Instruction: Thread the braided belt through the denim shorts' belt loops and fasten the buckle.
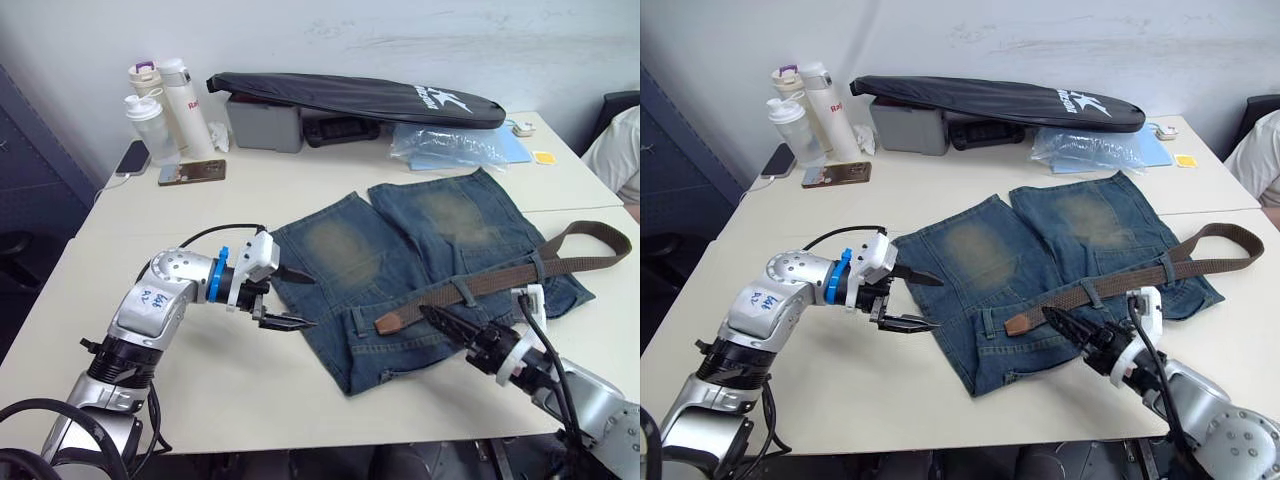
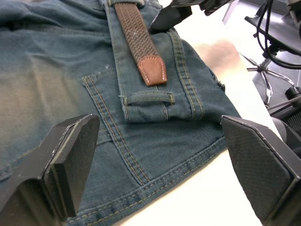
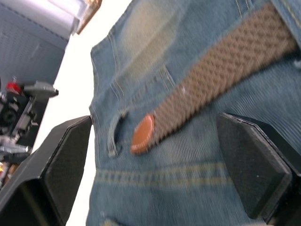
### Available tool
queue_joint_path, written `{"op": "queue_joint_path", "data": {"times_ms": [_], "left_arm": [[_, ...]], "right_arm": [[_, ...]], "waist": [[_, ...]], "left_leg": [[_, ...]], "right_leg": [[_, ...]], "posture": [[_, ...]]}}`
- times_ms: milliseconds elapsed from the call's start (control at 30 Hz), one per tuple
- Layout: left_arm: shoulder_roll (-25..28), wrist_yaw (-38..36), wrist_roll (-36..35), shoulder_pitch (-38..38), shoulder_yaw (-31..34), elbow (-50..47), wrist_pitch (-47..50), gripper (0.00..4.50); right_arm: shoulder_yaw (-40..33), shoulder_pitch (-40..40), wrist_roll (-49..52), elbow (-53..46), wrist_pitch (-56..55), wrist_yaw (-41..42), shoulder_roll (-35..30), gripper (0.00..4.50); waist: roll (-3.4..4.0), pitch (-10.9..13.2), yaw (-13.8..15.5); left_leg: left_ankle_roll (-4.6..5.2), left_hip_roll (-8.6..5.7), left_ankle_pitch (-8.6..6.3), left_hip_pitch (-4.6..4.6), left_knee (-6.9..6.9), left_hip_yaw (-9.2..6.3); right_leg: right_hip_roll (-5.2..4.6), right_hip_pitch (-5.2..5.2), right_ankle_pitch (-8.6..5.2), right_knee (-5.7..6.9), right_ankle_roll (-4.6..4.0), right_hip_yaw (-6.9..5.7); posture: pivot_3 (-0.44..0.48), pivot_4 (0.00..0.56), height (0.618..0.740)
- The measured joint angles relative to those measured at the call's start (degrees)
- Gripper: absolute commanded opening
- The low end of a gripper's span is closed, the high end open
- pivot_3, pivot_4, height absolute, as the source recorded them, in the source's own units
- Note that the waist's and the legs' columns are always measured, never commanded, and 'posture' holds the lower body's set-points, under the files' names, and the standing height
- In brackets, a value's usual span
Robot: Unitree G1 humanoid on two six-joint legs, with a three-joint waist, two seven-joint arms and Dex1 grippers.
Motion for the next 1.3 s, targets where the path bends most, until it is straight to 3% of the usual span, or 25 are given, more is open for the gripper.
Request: {"op": "queue_joint_path", "data": {"times_ms": [200, 467, 667, 900, 1200, 1300], "left_arm": [[0.31, 1.51, 0.0, 1.25, 0.34, -1.52, 0.61, 4.5], [0.97, 2.74, 0.02, 1.76, 0.41, -1.65, 0.58, 4.5], [1.13, 3.14, 0.0, 2.13, 0.51, -1.91, 0.39, 4.5], [1.12, 3.48, 0.06, 2.14, 0.5, -1.89, -0.85, 4.5], [1.06, 3.67, 0.29, 2.36, 0.45, -1.8, -2.01, 4.5], [1.05, 3.72, 0.39, 2.37, 0.45, -1.77, -2.29, 4.5]], "right_arm": [[-0.94, -4.8, 5.06, 4.82, -0.02, -7.17, 2.29, 4.48], [-0.82, -5.59, 8.11, 9.24, -2.27, -14.93, 4.56, 4.48], [0.47, -5.39, 16.51, 14.09, -8.47, -21.68, 5.46, 4.48], [8.8, -0.27, 31.83, 16.37, -18.13, -29.41, -2.24, 4.48], [16.15, 1.65, 36.82, 17.86, -27.14, -32.03, -7.08, 4.48], [17.97, 1.62, 36.72, 18.68, -29.46, -32.12, -7.17, 3.76]], "waist": [[-0.01, 0.01, -0.03], [-0.06, -0.03, -0.2], [-0.08, -0.03, -0.52], [-0.01, 0.02, -1.15], [-0.07, 0.05, -1.17], [-0.09, 0.07, -1.16]], "left_leg": [[0.0, 0.03, 0.0, -0.02, 0.0, 0.0], [-0.01, 0.11, -0.01, 0.0, 0.0, 0.0], [-0.06, 0.18, -0.08, -0.04, 0.01, 0.02], [-0.06, 0.19, -0.08, -0.18, 0.09, 0.05], [-0.05, 0.25, -0.08, -0.15, 0.07, 0.05], [-0.05, 0.27, -0.08, -0.14, 0.07, 0.05]], "right_leg": [[0.0, -0.04, 0.0, 0.04, 0.0, -0.01], [0.06, -0.03, 0.0, 0.04, 0.0, -0.03], [0.09, -0.07, 0.0, 0.06, 0.0, -0.03], [0.06, -0.16, 0.0, 0.13, 0.01, 0.0], [0.1, -0.15, -0.01, 0.04, 0.02, -0.02], [0.12, -0.13, -0.01, 0.03, 0.02, -0.03]], "posture": [[0.0, 0.15, 0.622], [0.0, 0.15, 0.622], [0.0, 0.15, 0.622], [0.0, 0.15, 0.622], [0.0, 0.15, 0.622], [0.0, 0.15, 0.622]]}}
